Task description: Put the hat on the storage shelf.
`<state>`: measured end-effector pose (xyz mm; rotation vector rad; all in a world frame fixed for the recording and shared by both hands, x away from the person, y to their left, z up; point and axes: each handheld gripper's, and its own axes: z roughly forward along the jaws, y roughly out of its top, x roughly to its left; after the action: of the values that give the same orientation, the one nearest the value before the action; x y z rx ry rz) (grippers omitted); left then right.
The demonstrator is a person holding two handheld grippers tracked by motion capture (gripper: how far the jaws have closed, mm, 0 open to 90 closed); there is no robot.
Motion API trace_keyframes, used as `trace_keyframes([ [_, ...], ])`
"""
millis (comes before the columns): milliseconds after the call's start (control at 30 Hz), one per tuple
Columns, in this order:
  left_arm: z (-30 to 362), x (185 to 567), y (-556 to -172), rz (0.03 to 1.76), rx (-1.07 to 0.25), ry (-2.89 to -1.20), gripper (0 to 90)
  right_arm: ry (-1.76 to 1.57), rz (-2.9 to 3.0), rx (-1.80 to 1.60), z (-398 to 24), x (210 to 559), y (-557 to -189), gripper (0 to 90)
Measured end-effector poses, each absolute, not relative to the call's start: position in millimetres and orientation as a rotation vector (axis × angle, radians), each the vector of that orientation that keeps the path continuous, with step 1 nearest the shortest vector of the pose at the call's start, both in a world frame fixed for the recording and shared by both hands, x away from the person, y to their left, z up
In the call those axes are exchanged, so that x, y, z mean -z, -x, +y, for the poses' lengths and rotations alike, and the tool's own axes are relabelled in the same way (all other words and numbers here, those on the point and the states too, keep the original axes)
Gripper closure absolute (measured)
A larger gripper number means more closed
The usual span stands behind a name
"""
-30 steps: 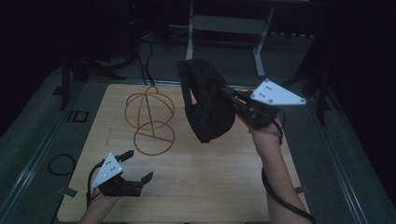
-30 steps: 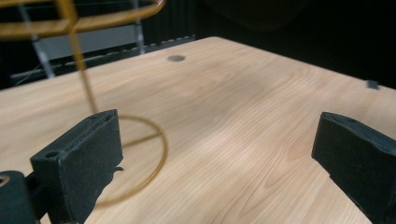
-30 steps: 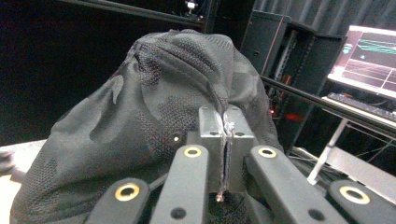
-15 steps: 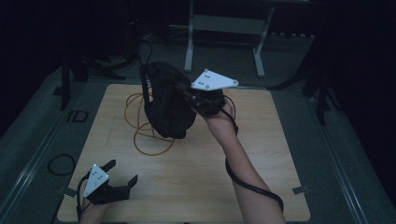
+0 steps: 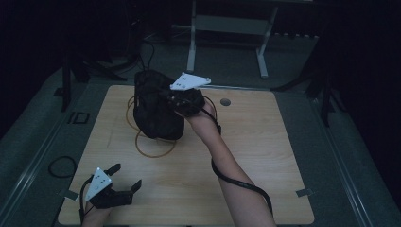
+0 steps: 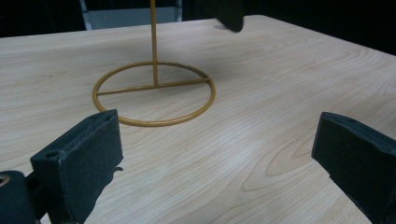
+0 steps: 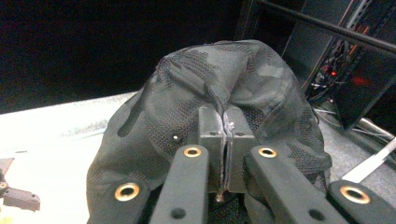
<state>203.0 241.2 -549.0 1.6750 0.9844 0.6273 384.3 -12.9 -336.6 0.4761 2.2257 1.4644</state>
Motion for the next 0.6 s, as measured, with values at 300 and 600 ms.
trace_keyframes([
  [300,245.8,549.8,-201.8,0.979,-0.623,-1.675,2.3,-0.502,2.283,-1.424,12.0,344.6,-396.6,88.1],
  [600,247.9,551.7,-202.9,0.982,-0.604,-1.665,2.3,-0.499,2.324,-1.443,24.9,348.3,-402.1,74.7],
])
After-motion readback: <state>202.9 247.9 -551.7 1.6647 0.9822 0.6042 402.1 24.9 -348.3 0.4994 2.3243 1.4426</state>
